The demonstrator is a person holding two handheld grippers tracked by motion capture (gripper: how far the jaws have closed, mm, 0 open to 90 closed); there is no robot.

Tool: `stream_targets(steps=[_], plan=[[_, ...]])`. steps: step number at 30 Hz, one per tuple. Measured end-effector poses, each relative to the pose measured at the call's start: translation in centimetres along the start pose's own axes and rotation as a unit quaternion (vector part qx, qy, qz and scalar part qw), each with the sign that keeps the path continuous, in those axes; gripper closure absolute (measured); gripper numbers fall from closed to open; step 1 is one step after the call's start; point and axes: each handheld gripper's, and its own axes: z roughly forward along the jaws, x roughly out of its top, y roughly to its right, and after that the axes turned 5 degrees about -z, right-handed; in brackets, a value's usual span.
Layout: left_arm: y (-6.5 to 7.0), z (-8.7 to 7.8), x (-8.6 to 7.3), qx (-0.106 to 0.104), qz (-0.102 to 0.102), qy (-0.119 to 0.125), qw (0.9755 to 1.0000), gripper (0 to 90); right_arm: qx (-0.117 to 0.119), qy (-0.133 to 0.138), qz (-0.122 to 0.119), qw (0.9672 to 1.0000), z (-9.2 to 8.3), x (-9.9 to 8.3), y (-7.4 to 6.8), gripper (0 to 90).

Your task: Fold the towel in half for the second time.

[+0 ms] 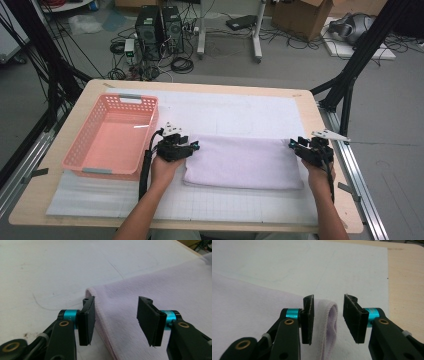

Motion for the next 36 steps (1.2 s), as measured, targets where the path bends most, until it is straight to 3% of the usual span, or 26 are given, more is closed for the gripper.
stream_targets(steps=[1, 4, 7, 11, 14, 19, 23, 25, 27, 31, 34, 36], plan=[[0.3, -0.5, -0.1, -0.005, 0.008, 0.011, 0.9999, 49.5, 0.006, 0.002, 0.002, 1.0, -0.4, -0.1, 0.0, 63.2], [0.7, -1.3, -0.6, -0.018, 0.012, 0.009, 0.9997, 51.3, 0.031, 0.001, -0.011, 0.9995, -1.8, -0.7, -0.6, 67.1], [1.1, -1.9, -1.2, -0.032, 0.02, -0.001, 0.9993, 56.5, 0.052, -0.01, -0.03, 0.9981, -2.6, -1.8, -1.5, 69.9], [1.6, -2.3, -2.5, -0.058, 0.03, -0.026, 0.9975, 75.9, 0.073, -0.021, -0.036, 0.9964, -3.6, -3.4, -2.3, 76.1], [1.7, -2.4, -3.4, -0.06, 0.026, -0.035, 0.9973, 76.5, 0.087, -0.033, -0.039, 0.9949, -4.0, -4.4, -2.8, 80.8], [1.9, -3.1, -4.5, -0.062, 0.019, -0.049, 0.9967, 73.4, 0.096, -0.051, -0.046, 0.993, -4.5, -5.6, -3.1, 81.4], [2.0, -3.6, -5.0, -0.06, 0.036, -0.056, 0.996, 71.4, 0.09, -0.069, -0.064, 0.9915, -4.8, -6.5, -3.3, 80.2], [2.2, -3.7, -5.2, -0.053, 0.052, -0.057, 0.9956, 71.7, 0.088, -0.068, -0.066, 0.9916, -5.0, -7.0, -3.3, 80.1], [2.4, -3.9, -5.3, -0.049, 0.054, -0.056, 0.9958, 72.1, 0.085, -0.067, -0.069, 0.9918, -5.3, -7.2, -3.2, 80.2], [2.2, -4.4, -5.5, -0.051, 0.042, -0.046, 0.9968, 72.0, 0.076, -0.062, -0.061, 0.9933, -6.1, -7.5, -3.2, 78.0], [2.0, -5.1, -5.5, -0.051, 0.024, -0.027, 0.998, 60.4, 0.073, -0.044, -0.053, 0.9949, -6.9, -7.4, -3.2, 72.4], [1.9, -5.7, -5.5, -0.056, 0.012, 0.0, 0.9983, 52.5, 0.073, -0.025, -0.048, 0.9959, -7.6, -7.3, -3.1, 65.5]])
